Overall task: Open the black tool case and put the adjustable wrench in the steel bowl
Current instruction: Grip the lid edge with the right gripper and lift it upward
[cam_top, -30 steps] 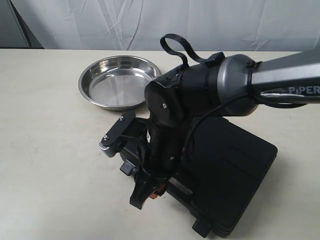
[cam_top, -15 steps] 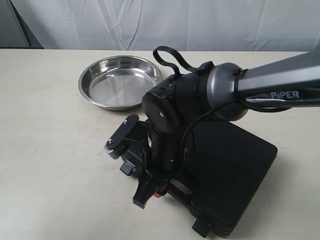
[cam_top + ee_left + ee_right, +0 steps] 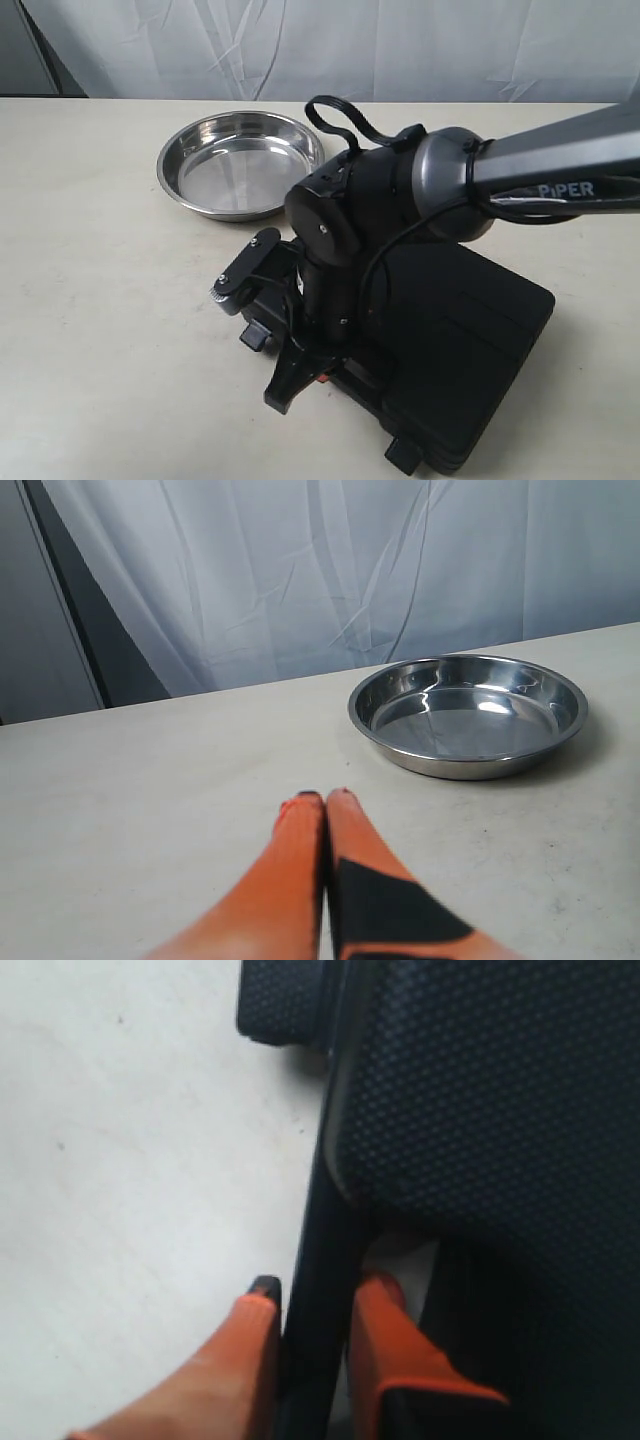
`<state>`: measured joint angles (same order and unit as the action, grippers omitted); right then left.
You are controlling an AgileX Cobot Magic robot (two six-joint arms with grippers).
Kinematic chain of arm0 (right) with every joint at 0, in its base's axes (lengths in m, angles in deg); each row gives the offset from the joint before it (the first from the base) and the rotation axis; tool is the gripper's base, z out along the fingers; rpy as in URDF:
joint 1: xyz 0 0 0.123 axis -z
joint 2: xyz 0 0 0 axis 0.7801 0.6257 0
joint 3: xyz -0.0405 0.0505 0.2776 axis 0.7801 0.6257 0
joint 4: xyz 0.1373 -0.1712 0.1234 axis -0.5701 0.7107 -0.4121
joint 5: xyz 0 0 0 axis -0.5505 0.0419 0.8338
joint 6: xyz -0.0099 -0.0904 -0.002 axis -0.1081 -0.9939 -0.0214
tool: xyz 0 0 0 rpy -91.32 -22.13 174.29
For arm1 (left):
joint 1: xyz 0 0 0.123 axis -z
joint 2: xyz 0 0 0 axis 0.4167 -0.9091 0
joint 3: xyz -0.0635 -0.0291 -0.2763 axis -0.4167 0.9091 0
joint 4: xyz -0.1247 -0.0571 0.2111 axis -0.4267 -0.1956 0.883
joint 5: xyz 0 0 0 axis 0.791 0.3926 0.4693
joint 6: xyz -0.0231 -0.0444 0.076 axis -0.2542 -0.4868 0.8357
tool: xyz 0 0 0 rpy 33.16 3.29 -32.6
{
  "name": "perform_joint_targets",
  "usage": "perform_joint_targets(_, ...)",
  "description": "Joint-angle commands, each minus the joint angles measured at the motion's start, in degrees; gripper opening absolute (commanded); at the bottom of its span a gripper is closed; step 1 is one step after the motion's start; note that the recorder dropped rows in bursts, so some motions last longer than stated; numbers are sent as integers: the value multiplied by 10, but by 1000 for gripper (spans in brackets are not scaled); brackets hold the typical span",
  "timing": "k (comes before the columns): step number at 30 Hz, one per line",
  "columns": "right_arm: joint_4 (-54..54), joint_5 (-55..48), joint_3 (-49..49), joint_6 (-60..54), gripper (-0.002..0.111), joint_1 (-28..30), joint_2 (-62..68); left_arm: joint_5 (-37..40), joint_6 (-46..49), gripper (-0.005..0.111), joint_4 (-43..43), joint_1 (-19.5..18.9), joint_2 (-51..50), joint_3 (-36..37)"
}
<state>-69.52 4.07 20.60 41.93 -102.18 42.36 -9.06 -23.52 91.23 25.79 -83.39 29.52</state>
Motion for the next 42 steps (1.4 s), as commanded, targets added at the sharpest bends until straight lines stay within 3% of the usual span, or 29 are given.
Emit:
perform_joint_targets(1, 2, 0, -3, -7, -1, 0, -2, -3, -1, 0, -1, 1, -2, -1)
perform_joint_targets(22, 5, -17, -4, -7, -1, 0, -102, -3, -1, 0, -1, 1, -2, -1)
perform_joint_targets(42, 243, -67, -47, 80, -1, 0, -168, -3, -1, 0, -1, 1, -2, -1)
